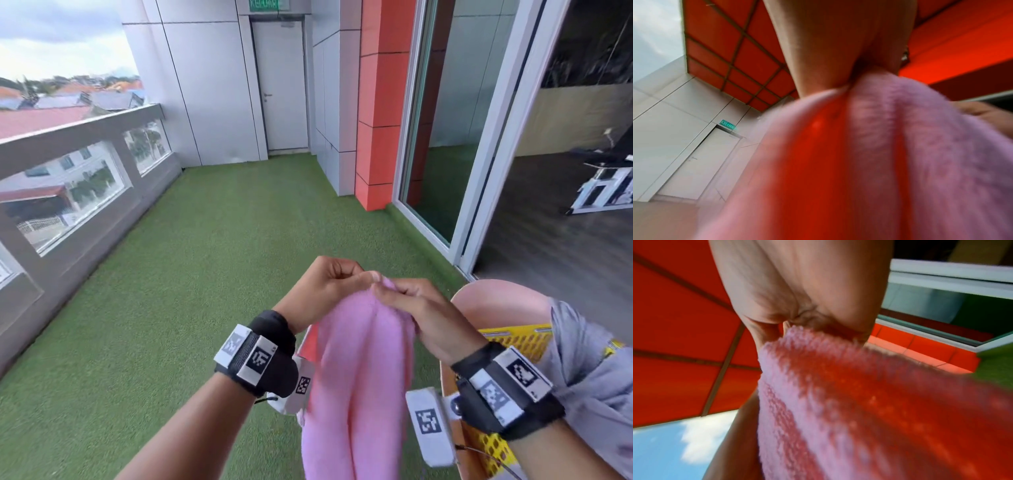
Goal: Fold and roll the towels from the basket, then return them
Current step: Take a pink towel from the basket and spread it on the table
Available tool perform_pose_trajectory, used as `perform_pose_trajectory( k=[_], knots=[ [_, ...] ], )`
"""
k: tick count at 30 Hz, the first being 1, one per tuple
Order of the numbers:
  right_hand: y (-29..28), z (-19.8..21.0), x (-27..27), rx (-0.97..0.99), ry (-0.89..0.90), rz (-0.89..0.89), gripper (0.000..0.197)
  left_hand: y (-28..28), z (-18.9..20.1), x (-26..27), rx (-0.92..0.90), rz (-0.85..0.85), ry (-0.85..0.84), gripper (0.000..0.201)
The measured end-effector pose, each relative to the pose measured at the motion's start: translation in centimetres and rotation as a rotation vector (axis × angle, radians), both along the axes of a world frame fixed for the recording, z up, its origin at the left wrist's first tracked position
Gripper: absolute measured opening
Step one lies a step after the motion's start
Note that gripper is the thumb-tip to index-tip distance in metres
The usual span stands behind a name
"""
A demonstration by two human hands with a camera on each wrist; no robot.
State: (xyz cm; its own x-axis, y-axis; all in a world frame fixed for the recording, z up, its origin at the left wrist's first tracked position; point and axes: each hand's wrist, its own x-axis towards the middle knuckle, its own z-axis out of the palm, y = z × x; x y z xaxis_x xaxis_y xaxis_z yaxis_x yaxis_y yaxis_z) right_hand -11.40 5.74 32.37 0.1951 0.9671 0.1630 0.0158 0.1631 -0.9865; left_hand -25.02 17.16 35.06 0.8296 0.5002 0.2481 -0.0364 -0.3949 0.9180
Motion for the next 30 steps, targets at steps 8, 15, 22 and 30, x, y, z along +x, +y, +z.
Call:
perform_pose_trajectory(
  k=[8, 15, 22, 30],
  knots=[
    [-0.2, -0.6, 0.6, -0.039, 0.073, -0.007, 0.043, 1.3, -0.2, -0.7, -0.112, 0.022, -0.081, 0.015],
    [-0.7, 0.8, 3.1, 0.142, 0.138, -0.24, 0.051, 1.6, -1.4, -1.6, -0.054, 0.017, -0.019, 0.012],
    [-0.1, -0.4, 2.0, 0.069, -0.103, -0.171, 0.058, 1.1, -1.2, -0.4, 0.026, 0.042, -0.036, 0.009],
    [-0.9, 1.0, 0.5, 0.064, -0.178, -0.089, 0.017, 0.9, -0.7, 0.1, -0.033, 0.055, -0.105, 0.011]
  ],
)
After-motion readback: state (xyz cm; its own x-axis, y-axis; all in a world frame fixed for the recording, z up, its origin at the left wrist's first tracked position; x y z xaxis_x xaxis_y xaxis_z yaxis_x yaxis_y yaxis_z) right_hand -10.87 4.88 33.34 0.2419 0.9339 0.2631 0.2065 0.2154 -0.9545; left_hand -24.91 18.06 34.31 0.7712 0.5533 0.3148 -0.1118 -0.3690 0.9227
